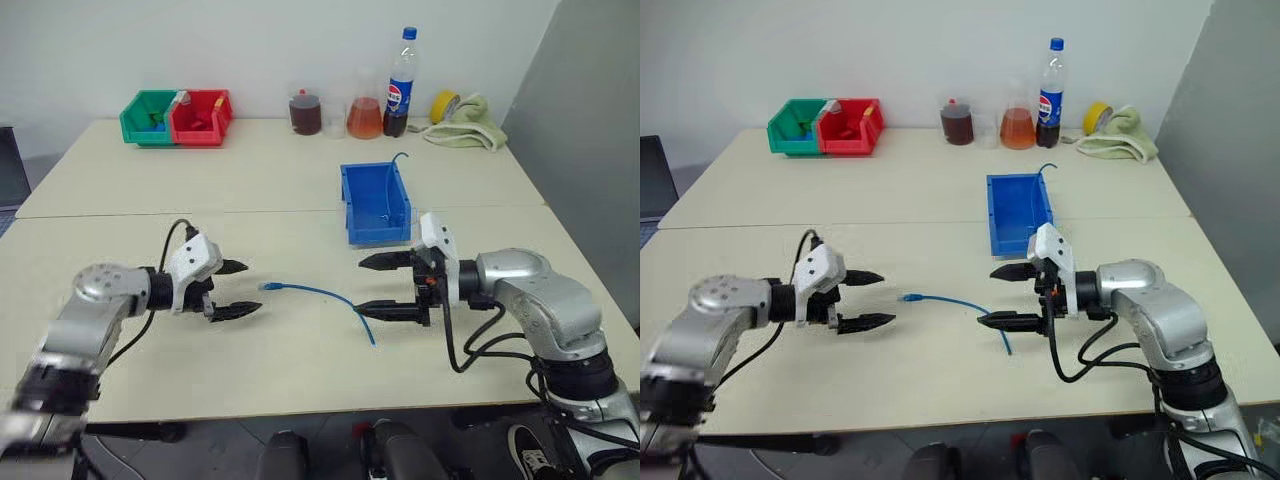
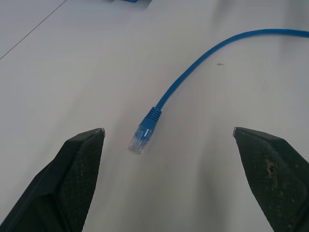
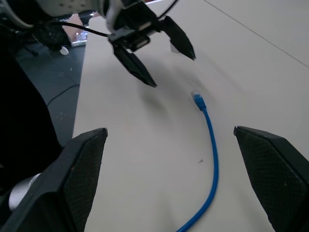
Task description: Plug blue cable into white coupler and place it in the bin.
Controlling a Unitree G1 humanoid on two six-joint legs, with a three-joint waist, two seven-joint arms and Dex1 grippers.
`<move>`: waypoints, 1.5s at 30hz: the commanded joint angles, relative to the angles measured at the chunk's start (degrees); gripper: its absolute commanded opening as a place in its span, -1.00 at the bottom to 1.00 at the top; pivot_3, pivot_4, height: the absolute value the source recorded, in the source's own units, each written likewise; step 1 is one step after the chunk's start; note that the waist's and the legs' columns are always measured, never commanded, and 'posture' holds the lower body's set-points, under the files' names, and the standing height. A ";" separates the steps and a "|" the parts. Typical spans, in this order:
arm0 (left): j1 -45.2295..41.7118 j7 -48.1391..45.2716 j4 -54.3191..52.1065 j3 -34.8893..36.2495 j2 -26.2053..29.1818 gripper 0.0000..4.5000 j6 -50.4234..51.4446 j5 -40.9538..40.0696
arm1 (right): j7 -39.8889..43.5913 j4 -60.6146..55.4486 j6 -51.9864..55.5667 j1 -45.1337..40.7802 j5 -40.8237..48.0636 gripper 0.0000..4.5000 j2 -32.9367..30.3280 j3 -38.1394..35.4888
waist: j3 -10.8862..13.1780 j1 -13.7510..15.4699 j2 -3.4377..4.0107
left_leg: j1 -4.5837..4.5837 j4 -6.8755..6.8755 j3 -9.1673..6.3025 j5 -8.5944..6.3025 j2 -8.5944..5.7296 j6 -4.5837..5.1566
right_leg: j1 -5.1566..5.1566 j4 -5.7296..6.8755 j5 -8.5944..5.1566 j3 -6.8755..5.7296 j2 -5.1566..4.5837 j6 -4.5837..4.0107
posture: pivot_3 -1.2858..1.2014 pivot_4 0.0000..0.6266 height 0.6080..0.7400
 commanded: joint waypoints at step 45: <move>-24.88 -21.05 50.92 -10.09 -10.14 -0.46 -32.93 21.05 | -12.51 -6.22 0.38 5.80 10.15 1.00 -6.95 -2.11 | -0.05 -0.21 -0.18 | -0.52 0.27 -0.01 0.00 -0.03 0.00 | -0.40 0.14 0.05 -0.01 0.05 0.10 | 0.03 -0.52 1.00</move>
